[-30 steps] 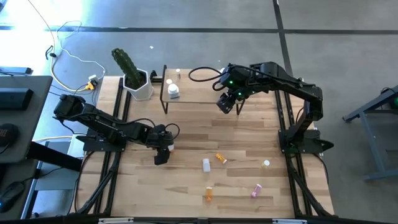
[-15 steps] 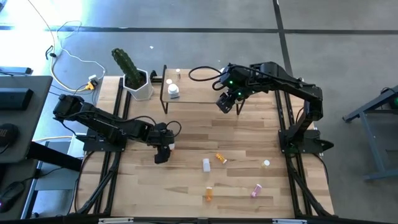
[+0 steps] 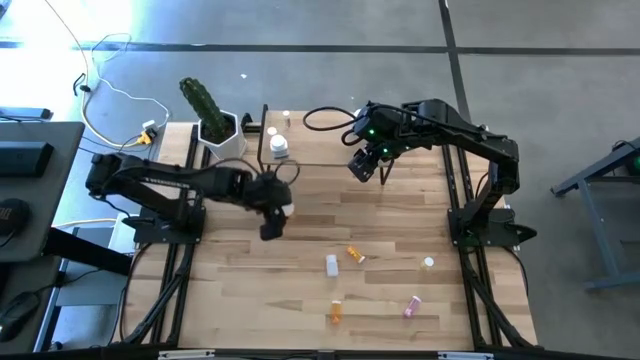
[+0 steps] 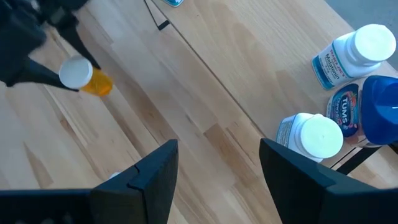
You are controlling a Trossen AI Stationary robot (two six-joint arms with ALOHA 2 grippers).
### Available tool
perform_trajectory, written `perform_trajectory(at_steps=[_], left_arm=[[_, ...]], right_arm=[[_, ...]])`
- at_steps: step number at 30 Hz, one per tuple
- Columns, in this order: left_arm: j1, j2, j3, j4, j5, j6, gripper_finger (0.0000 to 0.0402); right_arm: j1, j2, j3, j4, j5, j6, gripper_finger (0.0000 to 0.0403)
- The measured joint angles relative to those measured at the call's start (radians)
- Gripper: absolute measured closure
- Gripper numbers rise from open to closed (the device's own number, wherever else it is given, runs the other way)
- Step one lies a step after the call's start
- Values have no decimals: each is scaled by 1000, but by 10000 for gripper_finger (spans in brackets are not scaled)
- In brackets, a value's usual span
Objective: Pick and place medicine bottles onto shelf by color
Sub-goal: Put the big orange pill bottle on the shelf
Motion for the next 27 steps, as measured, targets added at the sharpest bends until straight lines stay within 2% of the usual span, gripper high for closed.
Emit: perform_trajectory(at_steps=[8,14,20,27], left_arm=[[105,0,203,-55,-3,123,209],[214,0,299,-54,-5,199,207],[351,0,366,-23,-29,246,207],[498,0,377,71,-20,225,207]], right_arm=[[0,0,0,0,0,-11,187],[-21,0,0,0,-1,-49,187],[-66,0,0,0,0,-104,187],[-126,0,0,0,0,-165,187]])
